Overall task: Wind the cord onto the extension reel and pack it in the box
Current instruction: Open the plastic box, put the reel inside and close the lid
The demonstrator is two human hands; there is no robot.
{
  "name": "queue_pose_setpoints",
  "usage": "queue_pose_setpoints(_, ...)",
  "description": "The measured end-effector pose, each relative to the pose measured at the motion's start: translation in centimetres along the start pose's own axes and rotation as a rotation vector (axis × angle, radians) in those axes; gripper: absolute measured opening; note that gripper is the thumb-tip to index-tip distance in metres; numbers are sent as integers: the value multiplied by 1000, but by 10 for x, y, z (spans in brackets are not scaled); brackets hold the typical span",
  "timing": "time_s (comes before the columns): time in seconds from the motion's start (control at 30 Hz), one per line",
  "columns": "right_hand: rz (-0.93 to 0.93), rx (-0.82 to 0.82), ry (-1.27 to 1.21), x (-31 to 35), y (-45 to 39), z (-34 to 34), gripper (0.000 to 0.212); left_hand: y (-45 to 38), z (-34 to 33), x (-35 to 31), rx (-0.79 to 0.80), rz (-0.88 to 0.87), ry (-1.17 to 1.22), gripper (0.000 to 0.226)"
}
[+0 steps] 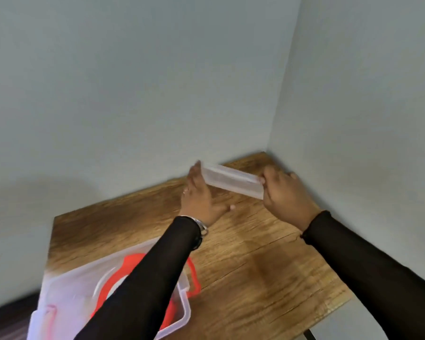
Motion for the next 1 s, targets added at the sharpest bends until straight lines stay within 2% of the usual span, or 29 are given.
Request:
queue_pose_setpoints(0.1,112,-2,-134,44,-28,27,5,14,69,25,-253,21,280,124)
queue_pose_setpoints(0.13,147,-7,-209,60,-37,36,6,23,92,35,-320,30,328,112)
queue_pose_setpoints(0.23,214,6,-431,110,-59,58,10,56,156,62,-480,-7,393,50)
queue_pose_setpoints(0.3,231,-32,-486,139,-71,64,14,82,192,80,-571,5,435,44)
queue_pose_setpoints(0.4,63,-8,-670,158,-80,53,40,124,223,110,-655,151,491,45)
queue_pose_setpoints(0.5,-230,308,-1144,172,-55,3,50,170,220,149,-681,407,655,44)
queue_pose_setpoints(0.57,-331,450,-1240,178,-20,-35,47,195,203,169,-633,549,730,39)
queue_pose_setpoints(0.67,-419,519,-1067,184,29,-71,32,224,173,189,-439,726,447,35)
queue_pose_setpoints(0.77,-349,464,-751,180,48,-82,19,238,156,191,-260,771,-1,41)
queue_pose_setpoints(0.83,-272,432,-567,184,51,-83,18,238,155,187,-259,733,-146,43)
queue_pose_setpoints(1.0,-206,406,-327,185,49,-92,20,232,160,187,-266,726,-334,48)
Point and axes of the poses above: each hand's wrist, its own y-axis away from the middle knuckle, its own z-axis out of the back of the hand, x = y × z, the point moved 6 cm from there along -y, towards the middle knuckle, and after that the axes turned 1 degree about -y, right-handed, at the moved point
